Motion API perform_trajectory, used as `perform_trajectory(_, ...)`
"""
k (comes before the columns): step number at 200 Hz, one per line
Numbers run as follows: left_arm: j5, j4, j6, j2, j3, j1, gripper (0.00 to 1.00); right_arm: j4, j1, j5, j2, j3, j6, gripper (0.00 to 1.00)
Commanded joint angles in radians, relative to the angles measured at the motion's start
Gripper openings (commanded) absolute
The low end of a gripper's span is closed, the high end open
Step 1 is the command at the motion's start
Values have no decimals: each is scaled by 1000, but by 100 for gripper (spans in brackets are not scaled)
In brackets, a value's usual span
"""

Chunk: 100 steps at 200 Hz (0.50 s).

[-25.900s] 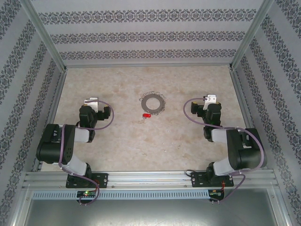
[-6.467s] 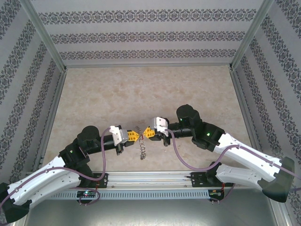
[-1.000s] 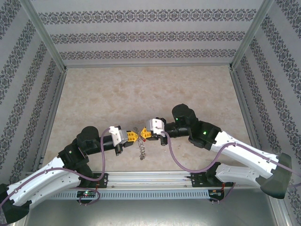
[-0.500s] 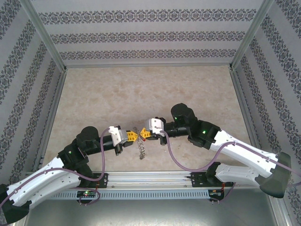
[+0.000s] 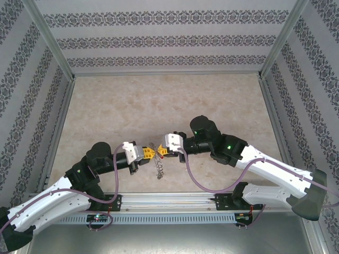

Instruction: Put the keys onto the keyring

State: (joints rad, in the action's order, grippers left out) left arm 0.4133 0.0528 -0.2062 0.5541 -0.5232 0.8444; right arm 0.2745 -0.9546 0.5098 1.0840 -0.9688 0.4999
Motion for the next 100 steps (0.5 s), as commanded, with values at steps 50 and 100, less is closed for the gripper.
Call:
perform_trajectory(50,45,-103,-23,-28,-21,12,0,97,-28,-78,40,-43,34,0)
perform_trajectory(100,44,-101,-23,-28,-21,12,0,127,-44,-109,54,-69,35,0)
